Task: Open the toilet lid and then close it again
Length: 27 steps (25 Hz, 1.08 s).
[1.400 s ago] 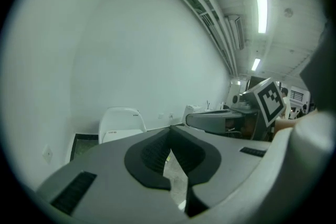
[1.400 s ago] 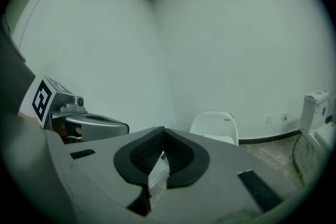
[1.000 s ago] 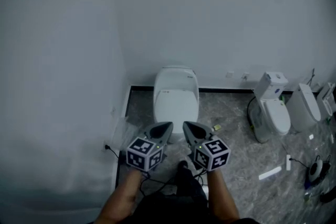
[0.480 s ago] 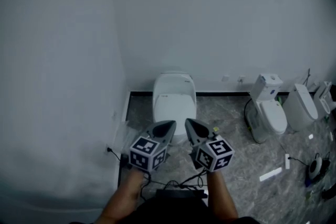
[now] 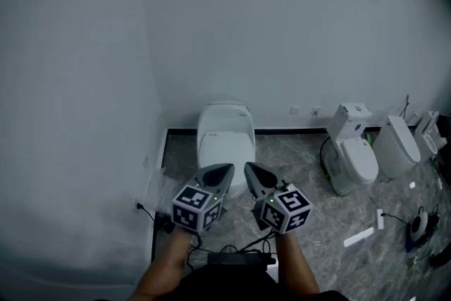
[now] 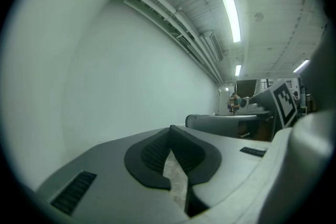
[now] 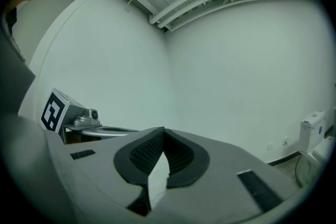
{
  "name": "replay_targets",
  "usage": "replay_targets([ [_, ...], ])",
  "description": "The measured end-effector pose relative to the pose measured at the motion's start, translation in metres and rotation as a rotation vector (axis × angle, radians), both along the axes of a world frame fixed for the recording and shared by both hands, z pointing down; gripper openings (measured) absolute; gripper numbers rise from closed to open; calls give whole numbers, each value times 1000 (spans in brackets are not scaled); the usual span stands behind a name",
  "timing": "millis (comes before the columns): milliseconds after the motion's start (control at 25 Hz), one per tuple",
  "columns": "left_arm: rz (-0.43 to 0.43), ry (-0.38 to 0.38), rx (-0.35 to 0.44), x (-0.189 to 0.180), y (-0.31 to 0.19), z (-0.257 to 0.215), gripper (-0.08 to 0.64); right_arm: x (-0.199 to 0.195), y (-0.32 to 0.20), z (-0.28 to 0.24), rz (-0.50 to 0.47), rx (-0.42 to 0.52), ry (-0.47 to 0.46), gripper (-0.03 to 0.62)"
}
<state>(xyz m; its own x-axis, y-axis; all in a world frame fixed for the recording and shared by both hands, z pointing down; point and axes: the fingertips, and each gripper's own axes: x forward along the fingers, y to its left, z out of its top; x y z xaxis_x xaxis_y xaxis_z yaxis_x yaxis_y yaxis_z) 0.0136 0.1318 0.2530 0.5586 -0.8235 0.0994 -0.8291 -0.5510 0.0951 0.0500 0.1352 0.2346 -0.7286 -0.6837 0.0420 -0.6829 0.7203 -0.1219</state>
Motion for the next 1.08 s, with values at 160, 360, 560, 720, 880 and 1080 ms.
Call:
replay_targets([
  [160, 3, -3, -5, -2, -4, 1, 6, -3, -5, -1, 2, 3, 6, 9],
  [360, 0, -13, -1, -2, -3, 2, 6, -3, -4, -3, -5, 24, 8, 9],
  [560, 3, -15, 12, -3, -5, -4, 6, -3, -5, -5, 2, 26, 9, 9],
  [720, 10, -14, 19, -2, -4, -6, 6, -1, -5, -6, 9, 36, 14, 9],
  [880, 17, -17, 20, 0, -6, -7, 6, -1, -6, -9, 10, 36, 12, 9],
  [1080, 25, -21, 14, 1, -7, -8, 6, 1, -8, -12, 19, 43, 16, 9],
])
